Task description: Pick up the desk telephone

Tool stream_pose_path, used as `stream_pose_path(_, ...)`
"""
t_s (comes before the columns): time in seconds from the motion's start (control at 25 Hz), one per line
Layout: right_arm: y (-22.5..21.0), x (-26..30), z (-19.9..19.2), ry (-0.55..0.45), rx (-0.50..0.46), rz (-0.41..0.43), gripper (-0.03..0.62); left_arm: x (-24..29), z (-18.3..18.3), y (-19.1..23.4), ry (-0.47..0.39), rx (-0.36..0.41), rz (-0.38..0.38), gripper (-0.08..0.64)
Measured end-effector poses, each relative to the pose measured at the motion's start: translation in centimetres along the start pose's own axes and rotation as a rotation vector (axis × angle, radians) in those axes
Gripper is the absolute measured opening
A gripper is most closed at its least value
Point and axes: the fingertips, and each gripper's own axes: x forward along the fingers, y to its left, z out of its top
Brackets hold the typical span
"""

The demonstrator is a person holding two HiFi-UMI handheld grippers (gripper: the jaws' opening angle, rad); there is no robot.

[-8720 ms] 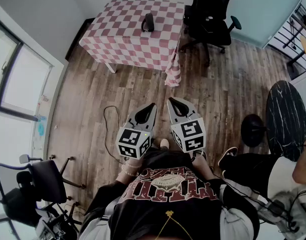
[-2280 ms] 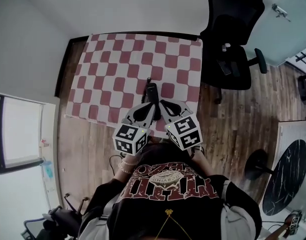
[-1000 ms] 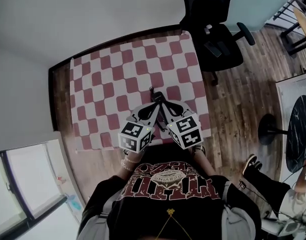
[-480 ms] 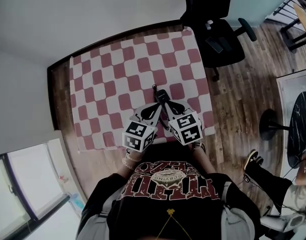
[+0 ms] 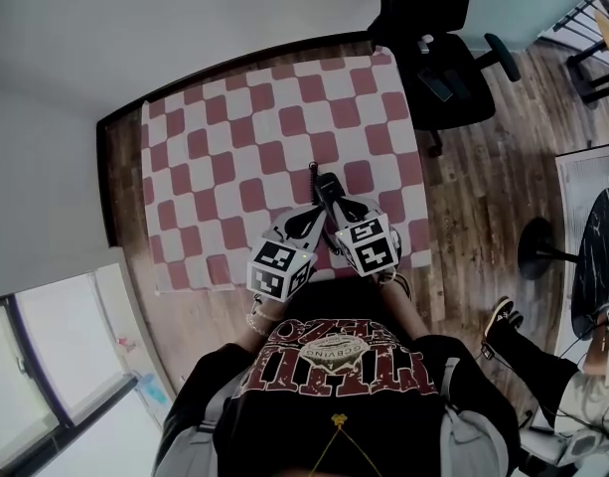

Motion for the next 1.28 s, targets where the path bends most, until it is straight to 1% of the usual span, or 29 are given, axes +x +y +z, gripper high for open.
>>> stream_pose_path(0.2, -0.1, 1.0, -0.7, 0.027, 0.025, 0.021, 0.021, -0.1, -0.8, -0.2, 0.017, -0.018, -0.007, 0.002)
stream_pose_path(0.36, -0.4, 1.5, -1.1, 0.045, -0.009, 0.000, 0.020, -0.2, -1.5, -0.1, 0.020, -0.039, -0.007, 0.002)
stream_pose_path(0.8, -0.4, 2.5, -1.6, 0.061, -0.040, -0.029, 0.022, -0.7, -2.8, 0.5, 0.037, -0.074, -0.003, 0.002)
stream_pose_path(0.92, -0.5, 2.6, -1.7, 0.057, -0.065, -0.039, 0.025, -0.8, -2.9, 0.5, 0.040, -0.083, -0.003, 0.002)
stream_pose_path(0.96, -0.5, 2.7, -1.7, 0.060, -0.071, -0.041, 0.038, -0.8, -3.0, 0.5, 0.041, -0.084, -0.002, 0.002)
stream_pose_path(1.04, -0.4, 2.8, -1.9, 0.071, -0.074, -0.041, 0.108, -0.9, -3.1, 0.5, 0.044, -0.087, -0.002, 0.002)
stream_pose_path(1.28, -0.5, 3.3, -2.1, 0.074, -0.078, -0.057, 0.194, -1.0, -3.2, 0.6, 0.050, -0.095, 0.000, 0.002)
